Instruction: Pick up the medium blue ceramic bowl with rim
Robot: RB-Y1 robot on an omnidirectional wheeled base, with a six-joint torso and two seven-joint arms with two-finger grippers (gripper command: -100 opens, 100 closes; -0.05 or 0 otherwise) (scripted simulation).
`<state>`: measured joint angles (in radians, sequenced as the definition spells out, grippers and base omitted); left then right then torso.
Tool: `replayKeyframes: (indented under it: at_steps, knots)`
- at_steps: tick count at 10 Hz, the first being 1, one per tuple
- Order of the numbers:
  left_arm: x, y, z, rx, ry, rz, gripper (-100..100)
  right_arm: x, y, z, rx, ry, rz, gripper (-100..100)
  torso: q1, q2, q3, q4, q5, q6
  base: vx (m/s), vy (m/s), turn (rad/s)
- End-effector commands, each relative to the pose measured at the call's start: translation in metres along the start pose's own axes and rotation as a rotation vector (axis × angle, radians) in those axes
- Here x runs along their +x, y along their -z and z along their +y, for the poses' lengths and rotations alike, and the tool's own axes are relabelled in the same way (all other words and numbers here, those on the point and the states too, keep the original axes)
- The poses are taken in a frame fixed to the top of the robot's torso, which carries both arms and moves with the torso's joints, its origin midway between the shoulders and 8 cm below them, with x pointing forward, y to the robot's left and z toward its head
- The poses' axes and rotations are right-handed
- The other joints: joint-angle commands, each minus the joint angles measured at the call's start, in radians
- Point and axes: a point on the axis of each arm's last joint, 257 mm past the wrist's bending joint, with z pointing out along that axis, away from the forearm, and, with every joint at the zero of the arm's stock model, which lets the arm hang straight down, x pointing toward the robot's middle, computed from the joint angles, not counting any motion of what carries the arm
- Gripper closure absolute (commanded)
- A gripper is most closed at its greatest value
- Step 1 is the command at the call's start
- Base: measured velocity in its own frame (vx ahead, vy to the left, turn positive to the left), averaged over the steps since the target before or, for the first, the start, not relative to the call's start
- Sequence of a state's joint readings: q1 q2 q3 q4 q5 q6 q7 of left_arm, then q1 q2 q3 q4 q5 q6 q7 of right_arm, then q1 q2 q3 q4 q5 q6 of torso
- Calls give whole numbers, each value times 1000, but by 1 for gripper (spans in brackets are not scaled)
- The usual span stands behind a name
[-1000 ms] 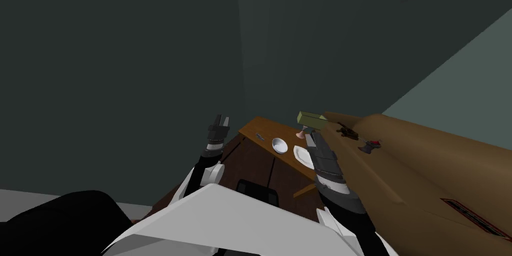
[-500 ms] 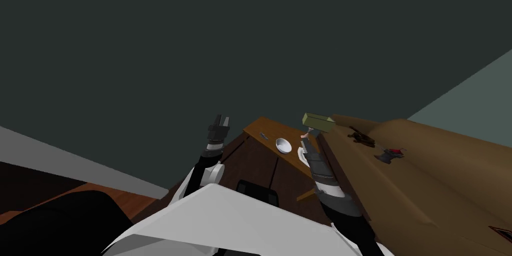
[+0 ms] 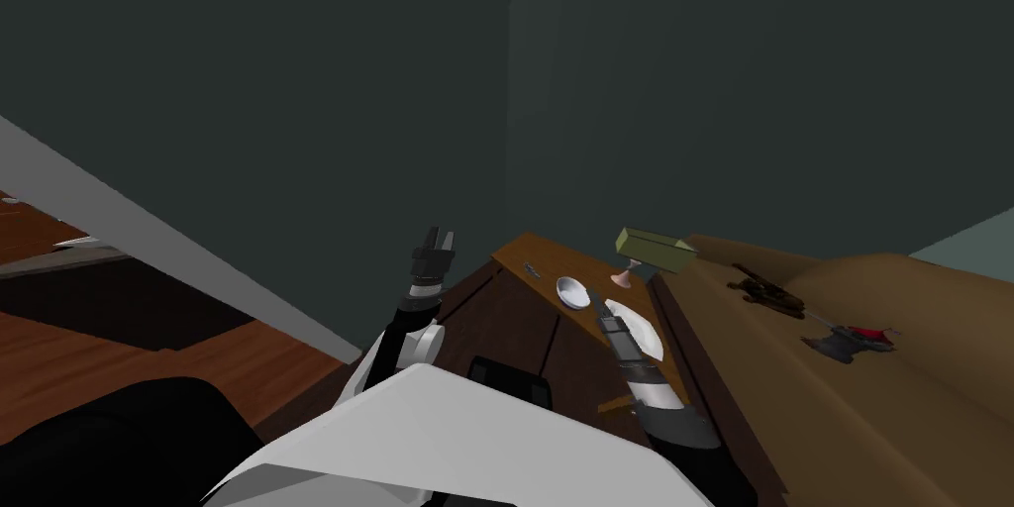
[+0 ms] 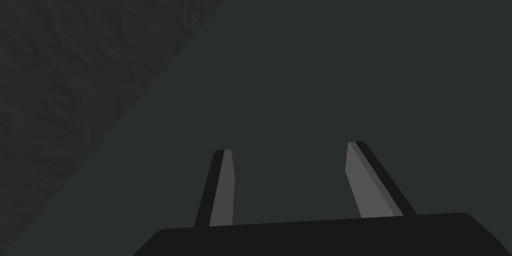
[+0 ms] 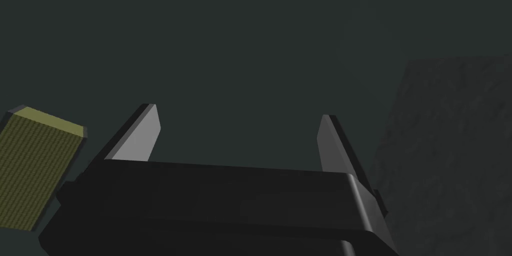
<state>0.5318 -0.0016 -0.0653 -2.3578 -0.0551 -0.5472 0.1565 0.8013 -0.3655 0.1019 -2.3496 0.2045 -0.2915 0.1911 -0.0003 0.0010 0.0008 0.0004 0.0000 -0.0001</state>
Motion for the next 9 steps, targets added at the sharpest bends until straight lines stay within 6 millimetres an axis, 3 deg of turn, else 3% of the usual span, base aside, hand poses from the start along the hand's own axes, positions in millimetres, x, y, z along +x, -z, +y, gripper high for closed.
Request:
replayKeyframes:
  at_steps: [1, 4, 5, 6, 7, 8, 9]
  knots:
    - [0, 0, 0, 0, 0, 0, 0, 22, 17, -30, 92, 56, 87, -100, 0, 0, 0, 0, 0, 0, -2, 32, 319]
    - [0, 0, 0, 0, 0, 0, 0, 38, 33, -56, 180, 99, 160, -100, 0, -2, -1, 0, 0, 0, 15, 22, 173]
    - [0, 0, 0, 0, 0, 0, 0, 52, 51, -75, 239, 140, 227, -100, -1, -2, -1, 0, 0, 1, 31, 22, 248]
    - [0, 0, 0, 0, 0, 0, 0, 52, 52, -79, 251, 141, 229, -100, -1, -3, -2, -1, 0, 0, 31, 7, 132]
    - [0, 0, 0, 0, 0, 0, 0, 64, 71, -96, 301, 182, 297, -100, -1, -3, -2, -1, 0, 0, 46, 14, 257]
    - [0, 0, 0, 0, 0, 0, 0, 65, 73, -100, 321, 185, 300, -100, -1, -4, -2, -1, 0, 0, 41, 4, 131]
    - [0, 0, 0, 0, 0, 0, 0, 76, 95, -118, 374, 227, 370, -100, -2, -4, -2, -1, 0, 1, 49, 5, 222]
